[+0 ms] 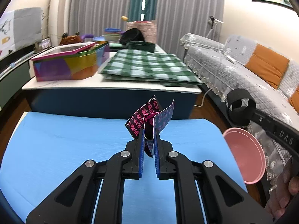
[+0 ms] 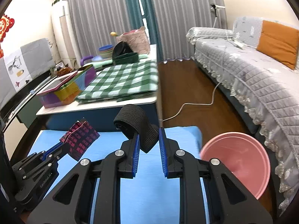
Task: Collect trash
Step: 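Carry the pouch with both tools over the bucket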
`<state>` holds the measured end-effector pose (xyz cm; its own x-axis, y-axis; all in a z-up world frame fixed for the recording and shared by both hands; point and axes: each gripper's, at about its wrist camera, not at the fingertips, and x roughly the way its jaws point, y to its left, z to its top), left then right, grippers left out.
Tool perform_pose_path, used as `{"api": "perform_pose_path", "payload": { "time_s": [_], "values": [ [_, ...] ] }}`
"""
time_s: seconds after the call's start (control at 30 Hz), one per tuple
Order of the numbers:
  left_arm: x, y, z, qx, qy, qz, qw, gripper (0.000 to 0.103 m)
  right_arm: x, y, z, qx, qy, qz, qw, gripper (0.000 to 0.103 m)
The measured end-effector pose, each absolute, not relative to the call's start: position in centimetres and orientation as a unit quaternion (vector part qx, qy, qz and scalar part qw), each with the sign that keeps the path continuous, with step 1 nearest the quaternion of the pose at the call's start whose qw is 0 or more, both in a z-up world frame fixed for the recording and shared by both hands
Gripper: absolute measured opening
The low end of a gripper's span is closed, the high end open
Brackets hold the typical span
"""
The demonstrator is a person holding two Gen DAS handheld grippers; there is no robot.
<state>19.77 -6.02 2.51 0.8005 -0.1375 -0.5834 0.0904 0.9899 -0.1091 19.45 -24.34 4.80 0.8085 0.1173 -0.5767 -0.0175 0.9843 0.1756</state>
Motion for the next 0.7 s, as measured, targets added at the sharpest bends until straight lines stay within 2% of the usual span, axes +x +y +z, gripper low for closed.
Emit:
{"api": "perform_pose_path", "payload": {
  "time_s": [0.7],
  "values": [
    [19.1, -21.4, 1.0, 0.011, 0.317, -0.189, 0.929, 0.009, 15.8, -38.7, 3.5, 0.110, 0.310, -0.088, 0.940, 0.020]
  ]
}}
